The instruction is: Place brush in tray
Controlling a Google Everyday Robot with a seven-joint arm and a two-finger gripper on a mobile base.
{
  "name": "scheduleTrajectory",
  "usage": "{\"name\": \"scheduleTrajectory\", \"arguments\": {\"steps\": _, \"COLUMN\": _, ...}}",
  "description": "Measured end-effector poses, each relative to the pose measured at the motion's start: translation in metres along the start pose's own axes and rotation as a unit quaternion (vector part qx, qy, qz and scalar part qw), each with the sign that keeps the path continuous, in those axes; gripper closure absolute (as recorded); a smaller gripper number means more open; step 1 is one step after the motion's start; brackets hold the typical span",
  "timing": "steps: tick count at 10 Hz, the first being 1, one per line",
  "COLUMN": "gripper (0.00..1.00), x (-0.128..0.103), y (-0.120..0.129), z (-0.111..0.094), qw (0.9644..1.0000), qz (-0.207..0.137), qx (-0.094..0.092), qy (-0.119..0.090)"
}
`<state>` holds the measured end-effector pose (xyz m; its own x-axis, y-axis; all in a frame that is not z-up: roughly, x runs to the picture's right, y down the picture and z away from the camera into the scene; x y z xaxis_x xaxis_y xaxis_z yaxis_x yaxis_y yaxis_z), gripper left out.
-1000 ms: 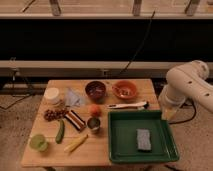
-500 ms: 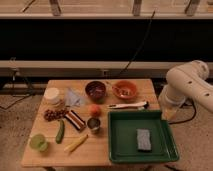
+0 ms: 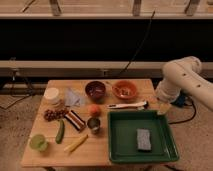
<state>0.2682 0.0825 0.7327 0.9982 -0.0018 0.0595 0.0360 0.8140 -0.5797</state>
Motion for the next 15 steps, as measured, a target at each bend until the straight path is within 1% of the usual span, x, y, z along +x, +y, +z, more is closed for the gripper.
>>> {"name": "scheduleTrajectory", "arguments": {"steps": 1, "gripper": 0.35, "x": -0.007, "y": -0.027, "z": 0.013, "qw": 0.9999, "qz": -0.011, "qx": -0.004, "qy": -0.011}}
{"name": "scheduleTrajectory", "arguments": {"steps": 3, "gripper": 0.35, "x": -0.019, "y": -0.064, "z": 0.031, "qw": 0.9994, "qz": -0.024, "qx": -0.004, "qy": -0.026}}
{"name": "scheduleTrajectory", "arguments": {"steps": 4, "gripper": 0.35, "x": -0.022, "y": -0.077, "z": 0.040, "qw": 0.9991, "qz": -0.028, "qx": -0.002, "qy": -0.031}}
{"name": "scheduleTrajectory", "arguments": {"steps": 5, "gripper": 0.35, "x": -0.028, "y": -0.092, "z": 0.052, "qw": 0.9989, "qz": -0.030, "qx": 0.004, "qy": -0.037}}
{"name": "scheduleTrajectory", "arguments": {"steps": 6, "gripper": 0.35, "x": -0.028, "y": -0.098, "z": 0.064, "qw": 0.9989, "qz": -0.030, "qx": 0.007, "qy": -0.037}}
{"name": "scheduleTrajectory", "arguments": {"steps": 7, "gripper": 0.35, "x": -0.026, "y": -0.099, "z": 0.073, "qw": 0.9989, "qz": -0.029, "qx": 0.008, "qy": -0.035}}
{"name": "scheduleTrajectory", "arguments": {"steps": 8, "gripper": 0.35, "x": -0.024, "y": -0.098, "z": 0.086, "qw": 0.9991, "qz": -0.026, "qx": 0.006, "qy": -0.033}}
{"name": "scheduleTrajectory", "arguments": {"steps": 9, "gripper": 0.35, "x": -0.022, "y": -0.097, "z": 0.093, "qw": 0.9993, "qz": -0.024, "qx": 0.005, "qy": -0.030}}
{"name": "scheduleTrajectory", "arguments": {"steps": 14, "gripper": 0.35, "x": -0.014, "y": -0.094, "z": 0.113, "qw": 0.9998, "qz": -0.013, "qx": -0.008, "qy": -0.015}}
{"name": "scheduleTrajectory", "arguments": {"steps": 15, "gripper": 0.35, "x": -0.013, "y": -0.092, "z": 0.117, "qw": 0.9997, "qz": -0.014, "qx": -0.017, "qy": -0.010}}
